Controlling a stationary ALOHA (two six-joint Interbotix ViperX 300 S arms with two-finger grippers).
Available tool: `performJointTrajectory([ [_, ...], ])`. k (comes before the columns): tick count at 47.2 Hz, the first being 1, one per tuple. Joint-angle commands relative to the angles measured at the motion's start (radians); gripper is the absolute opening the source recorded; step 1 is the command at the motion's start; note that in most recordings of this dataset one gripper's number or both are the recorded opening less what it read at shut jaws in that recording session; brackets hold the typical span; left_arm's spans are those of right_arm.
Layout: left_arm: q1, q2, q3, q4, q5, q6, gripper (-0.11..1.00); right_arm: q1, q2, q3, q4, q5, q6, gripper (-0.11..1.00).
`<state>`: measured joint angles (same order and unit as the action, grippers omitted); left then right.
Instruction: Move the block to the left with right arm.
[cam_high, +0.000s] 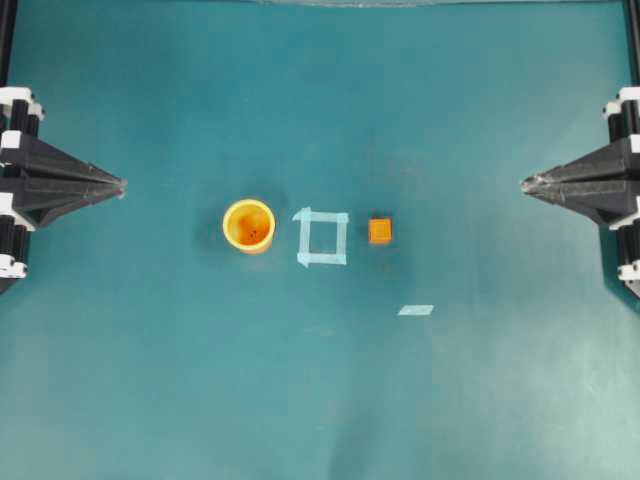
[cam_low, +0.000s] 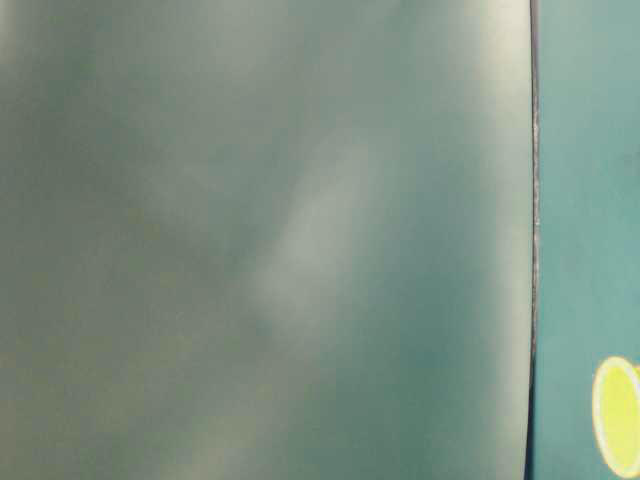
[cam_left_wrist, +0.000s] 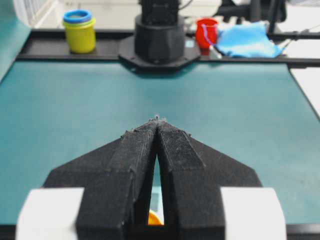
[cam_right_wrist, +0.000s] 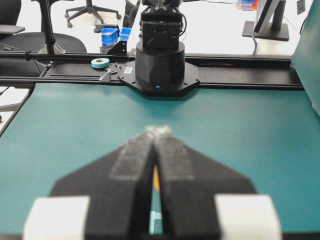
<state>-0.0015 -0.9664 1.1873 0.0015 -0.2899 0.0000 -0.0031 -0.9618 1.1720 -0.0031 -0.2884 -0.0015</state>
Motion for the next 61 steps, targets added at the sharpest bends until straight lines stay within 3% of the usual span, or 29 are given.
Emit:
performJointTrajectory([
  [1, -0.002, 0.006, -0.04, 0.008, 0.009, -0.017, 0.0, -0.008, 0.006, -0.014, 0.006, 0.0, 0.005, 0.0],
  [15, 0.0, 0.009, -0.052, 0.008, 0.06, -0.015, 0.0, -0.029, 0.008, -0.054, 0.006, 0.155, 0.006, 0.0],
  [61, -0.002, 0.009, -0.061, 0.008, 0.092, -0.017, 0.0, -0.038, 0.072, -0.13, 0.025, 0.143, 0.015, 0.0],
])
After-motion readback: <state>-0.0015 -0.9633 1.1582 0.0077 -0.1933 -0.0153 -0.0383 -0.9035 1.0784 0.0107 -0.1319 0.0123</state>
